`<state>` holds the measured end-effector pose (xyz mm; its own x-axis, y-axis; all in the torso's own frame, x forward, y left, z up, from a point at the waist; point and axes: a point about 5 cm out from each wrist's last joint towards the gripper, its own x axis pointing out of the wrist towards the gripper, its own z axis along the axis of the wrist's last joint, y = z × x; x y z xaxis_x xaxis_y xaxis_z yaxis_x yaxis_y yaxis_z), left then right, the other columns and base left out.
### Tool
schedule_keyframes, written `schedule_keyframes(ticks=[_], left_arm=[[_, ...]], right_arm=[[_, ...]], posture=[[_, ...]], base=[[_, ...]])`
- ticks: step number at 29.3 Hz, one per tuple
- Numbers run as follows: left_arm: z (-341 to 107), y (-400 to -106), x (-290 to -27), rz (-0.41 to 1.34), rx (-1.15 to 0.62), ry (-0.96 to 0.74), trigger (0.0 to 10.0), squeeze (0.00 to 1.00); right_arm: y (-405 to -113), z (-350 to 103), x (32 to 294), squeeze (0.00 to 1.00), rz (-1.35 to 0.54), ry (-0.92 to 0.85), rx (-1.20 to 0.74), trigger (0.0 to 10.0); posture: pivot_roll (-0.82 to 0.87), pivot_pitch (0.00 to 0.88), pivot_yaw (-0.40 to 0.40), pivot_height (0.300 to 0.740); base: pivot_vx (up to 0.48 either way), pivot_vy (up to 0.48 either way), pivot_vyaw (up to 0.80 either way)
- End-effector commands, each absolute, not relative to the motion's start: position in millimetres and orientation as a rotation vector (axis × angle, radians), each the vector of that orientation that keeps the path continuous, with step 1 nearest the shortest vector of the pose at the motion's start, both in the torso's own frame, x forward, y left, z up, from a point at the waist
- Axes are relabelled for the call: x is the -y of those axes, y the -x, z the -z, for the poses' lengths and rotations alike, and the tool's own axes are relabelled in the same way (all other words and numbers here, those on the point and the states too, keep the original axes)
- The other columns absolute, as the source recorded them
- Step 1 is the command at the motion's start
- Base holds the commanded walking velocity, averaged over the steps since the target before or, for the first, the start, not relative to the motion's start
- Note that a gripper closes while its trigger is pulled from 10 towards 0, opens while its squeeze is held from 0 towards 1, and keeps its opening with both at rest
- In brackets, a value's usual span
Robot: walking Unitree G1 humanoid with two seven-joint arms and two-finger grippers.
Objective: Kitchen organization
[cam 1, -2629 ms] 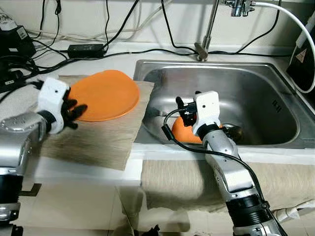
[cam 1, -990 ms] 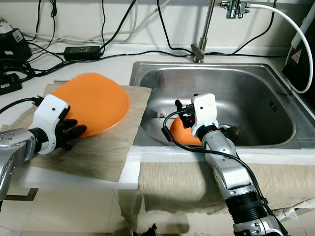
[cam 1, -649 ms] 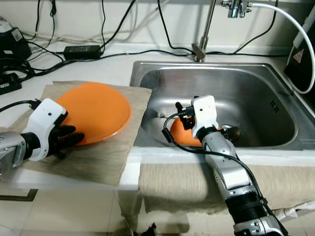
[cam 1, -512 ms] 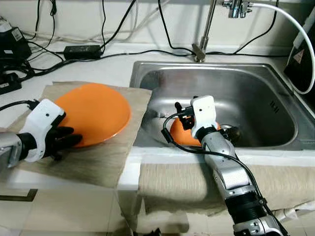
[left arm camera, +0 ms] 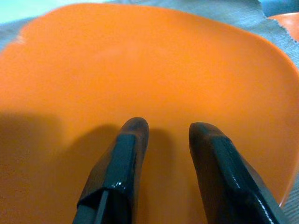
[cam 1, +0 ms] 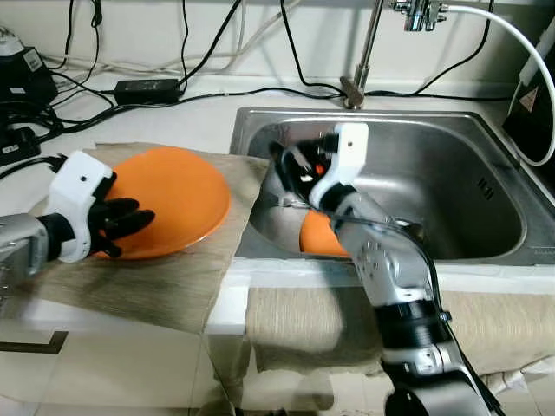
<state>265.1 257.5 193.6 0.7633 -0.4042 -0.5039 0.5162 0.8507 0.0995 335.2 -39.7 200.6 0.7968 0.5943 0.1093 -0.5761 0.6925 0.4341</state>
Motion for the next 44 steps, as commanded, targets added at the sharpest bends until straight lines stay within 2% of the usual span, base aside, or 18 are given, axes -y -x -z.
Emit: schedule_keyframes(ticks=[1, 5, 14, 21, 32, 44], left_arm=[[-194, -268, -255, 0.51, -0.482, -0.24, 10.0, 0.0], [-193, -270, -252, 0.511, -0.477, -0.231, 10.0, 0.0], [-186, -268, -253, 0.502, -0.497, -0.226, 10.0, 0.0], [-181, -267, -249, 0.516, -0.518, -0.23, 10.0, 0.0], [-162, -242, -243, 0.579, -0.627, -0.259, 10.0, 0.0], [-162, -251, -248, 0.51, -0.581, -0.251, 10.0, 0.0]], right_arm=[[-335, -203, 20, 0.0, -0.715, -0.584, -0.1, 10.0], [-336, -197, 7, 0.0, -0.742, -0.693, -0.199, 10.0], [-331, -183, -6, 0.0, -0.808, -0.82, -0.391, 10.0], [-324, -199, -31, 0.0, -0.932, -0.823, -0.409, 10.0], [-330, -209, -42, 0.0, -0.983, -0.831, -0.437, 10.0], [-322, -200, -64, 0.0, -1.018, -0.838, -0.533, 10.0]], posture=[[0.16, 0.0, 0.015, 0.74], [0.17, 0.003, 0.005, 0.74], [0.18, 0.009, -0.004, 0.74], [0.17, 0.004, -0.007, 0.74], [0.19, 0.0, -0.022, 0.74], [0.2, 0.0, -0.042, 0.74]], base=[[0.0, 0.0, 0.0], [0.0, 0.0, 0.0], [0.0, 0.0, 0.0], [0.0, 0.0, 0.0], [0.0, 0.0, 0.0], [0.0, 0.0, 0.0]])
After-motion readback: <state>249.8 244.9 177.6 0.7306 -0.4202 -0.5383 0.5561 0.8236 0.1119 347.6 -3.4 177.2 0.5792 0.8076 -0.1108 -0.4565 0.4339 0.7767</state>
